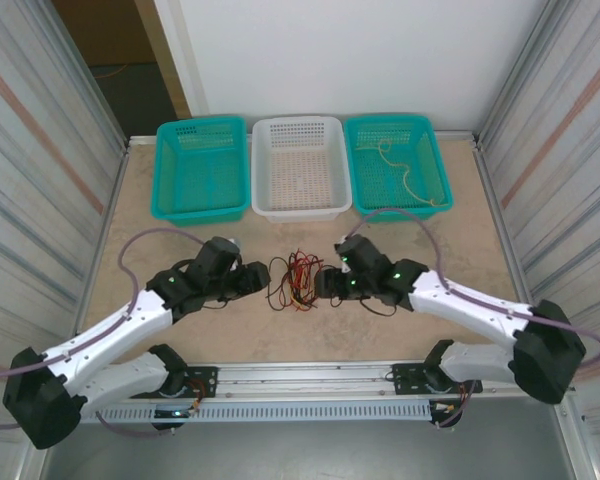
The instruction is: Untangle the cables
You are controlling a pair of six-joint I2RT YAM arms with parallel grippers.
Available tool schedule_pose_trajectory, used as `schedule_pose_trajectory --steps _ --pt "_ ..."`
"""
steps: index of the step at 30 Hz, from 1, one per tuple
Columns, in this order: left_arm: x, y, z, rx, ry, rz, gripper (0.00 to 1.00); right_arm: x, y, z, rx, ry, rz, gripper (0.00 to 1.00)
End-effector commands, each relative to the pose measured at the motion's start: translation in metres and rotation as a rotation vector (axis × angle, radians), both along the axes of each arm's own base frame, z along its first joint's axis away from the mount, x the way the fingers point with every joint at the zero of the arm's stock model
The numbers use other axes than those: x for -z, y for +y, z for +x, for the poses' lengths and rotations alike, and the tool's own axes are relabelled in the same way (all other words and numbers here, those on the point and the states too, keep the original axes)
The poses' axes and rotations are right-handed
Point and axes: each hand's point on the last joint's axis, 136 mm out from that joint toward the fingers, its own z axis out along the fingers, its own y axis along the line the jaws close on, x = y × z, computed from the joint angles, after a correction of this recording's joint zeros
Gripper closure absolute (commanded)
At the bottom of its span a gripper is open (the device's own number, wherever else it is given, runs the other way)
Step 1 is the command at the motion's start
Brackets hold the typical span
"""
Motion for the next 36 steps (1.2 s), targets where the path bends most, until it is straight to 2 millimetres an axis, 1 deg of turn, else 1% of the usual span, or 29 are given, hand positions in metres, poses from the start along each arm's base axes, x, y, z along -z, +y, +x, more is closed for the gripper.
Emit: schedule_pose_trajectory --steps 1,3,6,9,10,12,14,15,17,18,20,22,23,24,26,28,31,33,35,36 --pt "0.006 -0.024 0.006 0.028 0.016 -0.097 0.36 -0.020 0.021 0.014 0.019 -0.025 0.076 0.44" --pt "0.010 -0.034 0.009 0.049 0.015 -0.080 0.37 -0.016 0.020 0.017 0.020 -0.031 0.039 0.46" --pt "0.015 -0.049 0.016 0.085 0.018 -0.038 0.43 -0.003 0.012 0.022 0.030 -0.021 -0.046 0.49" --pt "0.018 -0.061 0.023 0.115 0.023 -0.004 0.48 -0.001 0.008 0.025 0.031 -0.031 -0.080 0.49" --pt "0.020 -0.062 0.025 0.117 0.025 0.027 0.50 -0.003 0.005 0.027 0.038 -0.041 -0.088 0.48" --pt "0.023 -0.059 0.026 0.131 0.018 0.140 0.55 -0.007 0.000 0.030 0.058 -0.062 -0.104 0.45" --pt "0.024 -0.058 0.027 0.155 0.009 0.240 0.61 -0.011 -0.008 0.034 0.086 -0.090 -0.122 0.38" --pt "0.025 -0.059 0.026 0.167 0.008 0.264 0.64 -0.013 -0.011 0.036 0.098 -0.106 -0.126 0.35" --pt "0.029 -0.060 0.026 0.183 0.009 0.306 0.72 -0.020 -0.018 0.040 0.126 -0.141 -0.133 0.26" --pt "0.030 -0.059 0.026 0.182 0.010 0.322 0.76 -0.024 -0.019 0.042 0.138 -0.159 -0.130 0.23" --pt "0.031 -0.056 0.026 0.176 0.010 0.347 0.85 -0.036 -0.024 0.047 0.168 -0.207 -0.120 0.20" --pt "0.030 -0.053 0.024 0.163 0.017 0.348 0.91 -0.050 -0.030 0.054 0.211 -0.275 -0.103 0.19" --pt "0.030 -0.053 0.023 0.163 0.013 0.340 0.91 -0.058 -0.033 0.057 0.232 -0.317 -0.092 0.18" --pt "0.030 -0.053 0.023 0.165 0.007 0.331 0.88 -0.065 -0.036 0.060 0.247 -0.358 -0.079 0.16" --pt "0.035 -0.053 0.021 0.172 0.008 0.329 0.75 -0.072 -0.048 0.065 0.297 -0.422 -0.064 0.12" --pt "0.039 -0.055 0.019 0.183 0.021 0.327 0.66 -0.075 -0.055 0.067 0.321 -0.410 -0.020 0.10" --pt "0.042 -0.064 0.017 0.198 0.056 0.301 0.64 -0.071 -0.054 0.066 0.282 -0.320 0.061 0.09" --pt "0.042 -0.072 0.018 0.222 0.048 0.278 0.59 -0.066 -0.050 0.065 0.241 -0.291 0.085 0.10" --pt "0.046 -0.072 0.021 0.214 0.045 0.290 0.59 -0.059 -0.050 0.065 0.219 -0.282 0.086 0.11" --pt "0.048 -0.069 0.022 0.203 0.048 0.305 0.62 -0.055 -0.051 0.064 0.218 -0.264 0.081 0.12"
